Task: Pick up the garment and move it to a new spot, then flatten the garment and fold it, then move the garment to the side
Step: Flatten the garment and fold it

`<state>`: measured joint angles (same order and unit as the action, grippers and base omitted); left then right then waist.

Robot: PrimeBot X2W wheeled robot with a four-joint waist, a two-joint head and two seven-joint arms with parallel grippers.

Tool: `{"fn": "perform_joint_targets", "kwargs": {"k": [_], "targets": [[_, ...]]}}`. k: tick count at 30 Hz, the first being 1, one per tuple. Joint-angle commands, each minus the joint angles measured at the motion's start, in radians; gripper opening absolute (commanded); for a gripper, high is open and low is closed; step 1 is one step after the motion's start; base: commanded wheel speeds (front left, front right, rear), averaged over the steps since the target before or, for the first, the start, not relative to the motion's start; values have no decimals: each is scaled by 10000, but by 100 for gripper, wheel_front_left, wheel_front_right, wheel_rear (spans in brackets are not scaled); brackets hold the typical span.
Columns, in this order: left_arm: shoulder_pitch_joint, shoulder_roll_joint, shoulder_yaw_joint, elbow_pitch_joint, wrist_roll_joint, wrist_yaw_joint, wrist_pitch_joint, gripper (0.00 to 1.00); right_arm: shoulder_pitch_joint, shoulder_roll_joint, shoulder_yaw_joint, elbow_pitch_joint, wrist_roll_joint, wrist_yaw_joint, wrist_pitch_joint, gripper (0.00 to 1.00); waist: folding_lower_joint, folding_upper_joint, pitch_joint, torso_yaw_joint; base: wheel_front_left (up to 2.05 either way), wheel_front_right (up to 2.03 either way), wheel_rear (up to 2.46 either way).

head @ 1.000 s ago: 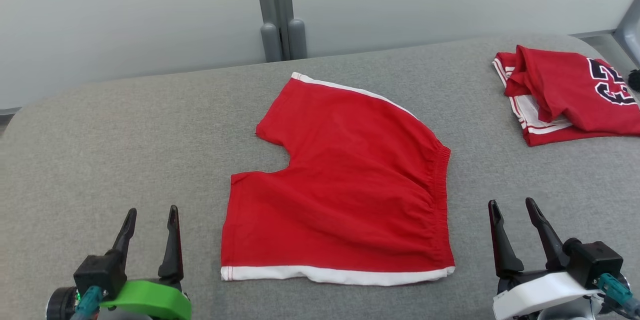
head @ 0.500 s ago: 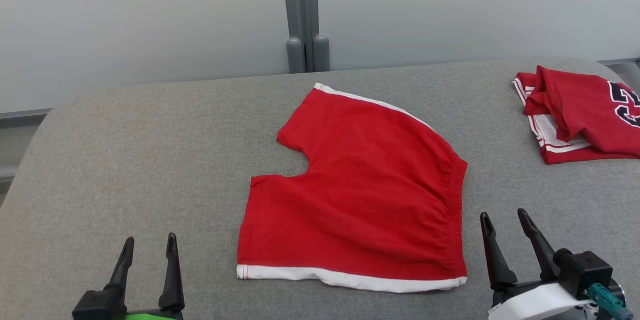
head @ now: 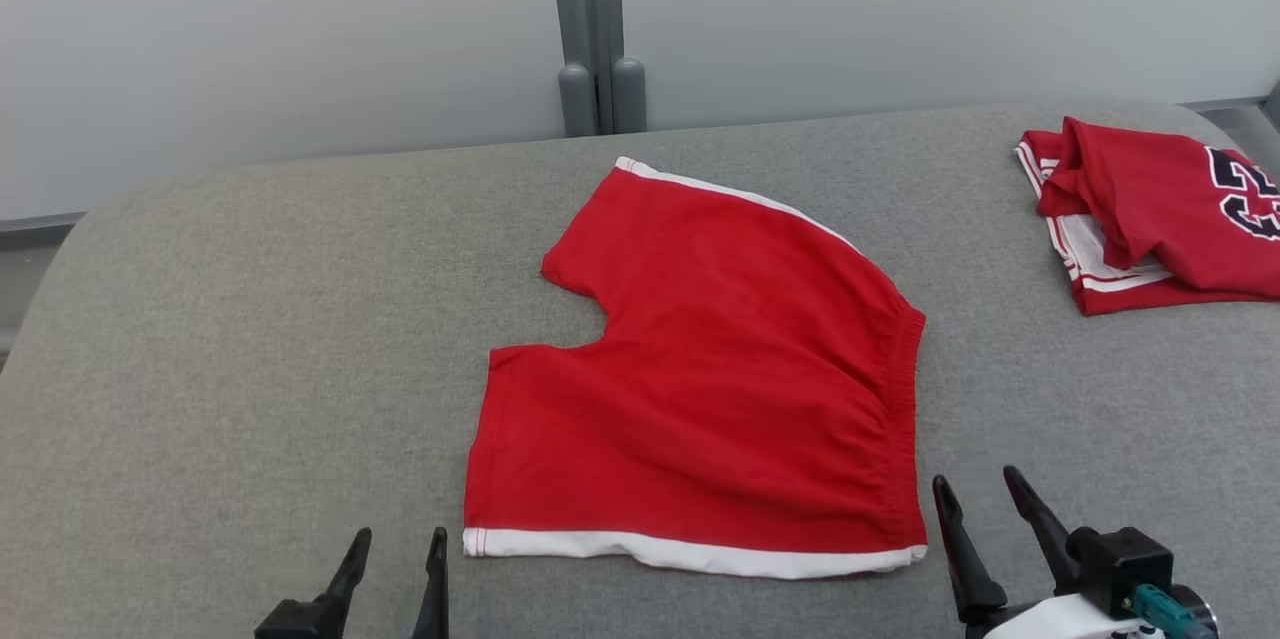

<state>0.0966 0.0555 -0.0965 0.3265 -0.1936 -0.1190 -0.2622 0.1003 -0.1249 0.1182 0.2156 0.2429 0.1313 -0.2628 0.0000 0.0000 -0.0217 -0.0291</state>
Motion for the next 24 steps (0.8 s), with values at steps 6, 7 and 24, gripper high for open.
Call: {"fn": "perform_joint_targets", "kwargs": {"k": [6, 7, 24], "targets": [[-564, -15, -501, 1237, -308, -89, -27, 100, -278, -27, 411, 1025, 100, -15, -22, 100, 0, 0, 266, -108, 0, 0, 0], [-677, -21, -577, 1462, -298, -99, -27, 100, -344, -17, 510, 1218, 65, -16, -23, 100, 0, 0, 314, -134, 0, 0, 0], [-2343, -32, -1225, 4110, -958, -127, -7, 100, -1678, 329, 1491, 3537, 573, -16, -22, 100, 0, 0, 943, -386, 0, 0, 0]]}}
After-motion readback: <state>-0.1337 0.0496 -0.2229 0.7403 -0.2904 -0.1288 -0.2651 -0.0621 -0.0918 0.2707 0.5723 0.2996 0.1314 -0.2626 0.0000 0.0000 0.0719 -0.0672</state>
